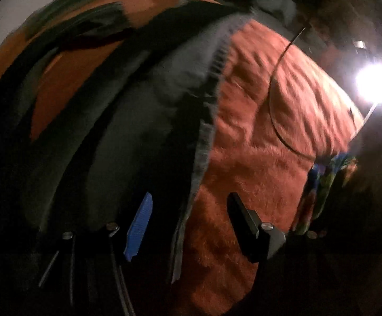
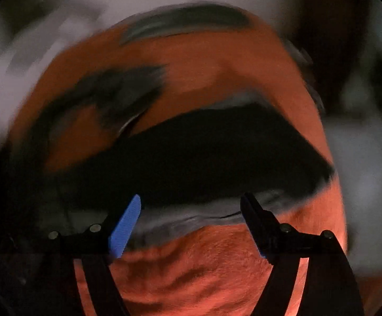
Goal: Fold clothes
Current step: 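Lift the sweatpants with both grippers and bring the grippers together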
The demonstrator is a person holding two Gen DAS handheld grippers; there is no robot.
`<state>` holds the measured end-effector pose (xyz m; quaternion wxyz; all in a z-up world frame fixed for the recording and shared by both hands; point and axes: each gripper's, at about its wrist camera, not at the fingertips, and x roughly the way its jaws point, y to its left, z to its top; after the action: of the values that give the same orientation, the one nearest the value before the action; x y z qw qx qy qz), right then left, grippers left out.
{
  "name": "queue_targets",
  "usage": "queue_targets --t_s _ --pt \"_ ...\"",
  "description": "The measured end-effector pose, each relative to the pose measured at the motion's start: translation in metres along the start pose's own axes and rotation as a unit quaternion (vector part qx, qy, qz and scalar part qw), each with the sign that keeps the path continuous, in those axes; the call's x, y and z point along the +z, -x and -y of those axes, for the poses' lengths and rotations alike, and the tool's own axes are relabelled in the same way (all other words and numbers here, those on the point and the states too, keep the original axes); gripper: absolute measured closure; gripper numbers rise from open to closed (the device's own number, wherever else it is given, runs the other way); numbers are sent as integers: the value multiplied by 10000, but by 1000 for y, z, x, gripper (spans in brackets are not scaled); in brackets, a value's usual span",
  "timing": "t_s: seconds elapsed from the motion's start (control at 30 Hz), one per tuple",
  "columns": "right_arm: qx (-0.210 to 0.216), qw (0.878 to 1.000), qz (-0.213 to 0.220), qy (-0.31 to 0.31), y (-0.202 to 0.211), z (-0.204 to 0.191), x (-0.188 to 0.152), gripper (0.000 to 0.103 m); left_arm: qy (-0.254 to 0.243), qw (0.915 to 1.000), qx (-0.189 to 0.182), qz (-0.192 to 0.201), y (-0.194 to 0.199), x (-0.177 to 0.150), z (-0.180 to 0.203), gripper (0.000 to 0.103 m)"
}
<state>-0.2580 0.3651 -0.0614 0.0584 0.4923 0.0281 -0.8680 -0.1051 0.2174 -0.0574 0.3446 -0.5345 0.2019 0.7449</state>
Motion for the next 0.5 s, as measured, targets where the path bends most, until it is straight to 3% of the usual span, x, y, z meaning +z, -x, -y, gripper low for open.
queue_targets --t_s 0.07,0.13,0.23,0.27,0.3,0.37,0.43,0.5 --pt "88 9936 -4 1126 -3 -42 -11 25 -287 9993 239 -52 -12 3 10 43" --pt "272 9791 -2 2015 -4 -75 -25 26 -290 9982 529 -60 -21 6 11 43" --pt "10 9405 176 3393 -5 -117 -50 26 -108 9972 742 -8 -24 9 3 43" --pt "-168 9220 243 3860 -8 -128 -60 26 -38 9968 798 14 -24 9 0 50" --pt "-332 9017 294 4300 -12 -138 -71 26 8 9966 820 33 -25 10 -3 72" --pt "-579 8611 359 5039 -19 -155 -91 26 -9 9972 750 78 -23 10 -5 92" --pt "-625 8348 355 5458 -26 -165 -105 26 -60 9967 793 183 -18 9 -4 95" --pt "-586 8262 353 5592 -30 -170 -109 26 -80 9963 805 279 -13 6 -3 96"
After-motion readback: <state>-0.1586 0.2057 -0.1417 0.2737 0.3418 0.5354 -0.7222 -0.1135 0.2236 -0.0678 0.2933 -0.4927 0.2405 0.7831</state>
